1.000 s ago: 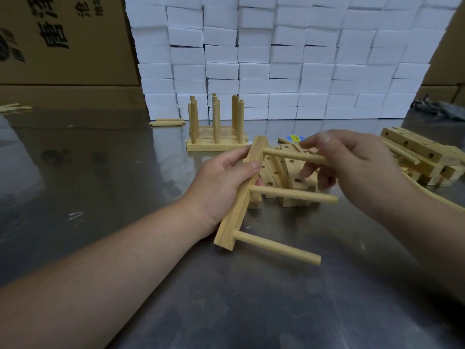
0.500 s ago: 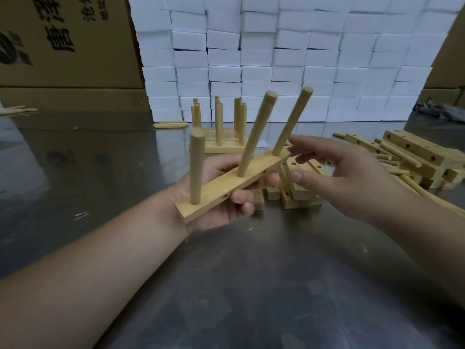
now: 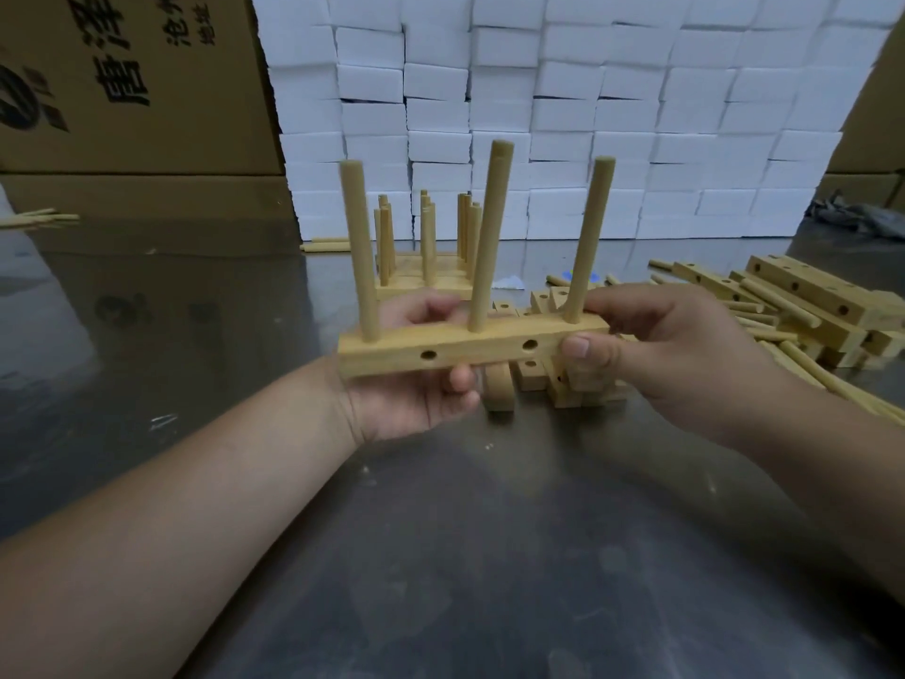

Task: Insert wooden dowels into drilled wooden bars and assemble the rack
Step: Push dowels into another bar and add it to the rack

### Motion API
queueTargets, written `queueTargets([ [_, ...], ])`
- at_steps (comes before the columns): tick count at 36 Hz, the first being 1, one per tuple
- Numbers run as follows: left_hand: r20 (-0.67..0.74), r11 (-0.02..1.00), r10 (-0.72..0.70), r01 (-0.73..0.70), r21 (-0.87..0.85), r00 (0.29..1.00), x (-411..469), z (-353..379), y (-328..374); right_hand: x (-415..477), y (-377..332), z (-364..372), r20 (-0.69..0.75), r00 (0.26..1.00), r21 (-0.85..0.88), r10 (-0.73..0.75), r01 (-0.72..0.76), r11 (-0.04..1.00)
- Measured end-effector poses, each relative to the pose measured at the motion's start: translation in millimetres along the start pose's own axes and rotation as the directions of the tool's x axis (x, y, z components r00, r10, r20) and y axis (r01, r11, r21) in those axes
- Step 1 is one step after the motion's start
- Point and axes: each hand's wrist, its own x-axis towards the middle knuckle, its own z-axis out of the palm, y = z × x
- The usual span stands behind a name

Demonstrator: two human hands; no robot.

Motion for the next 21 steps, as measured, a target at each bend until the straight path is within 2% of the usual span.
queueTargets([
  [2, -0.149, 0.989, 0.122, -0.132, -0.061, 0.981, 0, 0, 3, 1, 3, -5, -0.052, 0.998, 0.080, 0.041, -0.036, 0.996],
  [3, -0.214, 0.978, 0.195, -0.207, -0.036, 0.957, 1, -2, 4, 2, 4, -7, -0.076, 0.996, 0.093, 0.049, -0.042, 0.995],
  [6, -0.375, 0.904, 0.427, -0.394, 0.167, 0.823, 7, -7, 3, 4, 7, -10, -0.140, 0.986, 0.096, 0.087, -0.074, 0.993],
  [8, -0.397, 0.847, 0.530, -0.441, 0.297, 0.750, 9, -9, 2, 5, 8, -10, -0.172, 0.976, 0.118, 0.132, -0.112, 0.987],
  [14, -0.387, 0.684, 0.720, -0.499, 0.532, 0.576, 10, -9, -2, 8, 19, -15, -0.230, 0.959, 0.038, 0.167, -0.162, 0.986],
  [17, -0.382, 0.604, 0.787, -0.477, 0.638, 0.485, 7, -8, -2, 9, 22, -15, -0.264, 0.947, 0.022, 0.184, -0.185, 0.983],
  [19, -0.319, 0.523, 0.820, -0.394, 0.756, 0.475, 7, -9, -2, 9, 23, -15, -0.264, 0.949, -0.012, 0.173, -0.183, 0.983],
  [21, -0.228, 0.416, 0.826, -0.284, 0.864, 0.516, 7, -10, -6, 9, 24, -14, -0.268, 0.949, -0.048, 0.168, -0.187, 0.981],
])
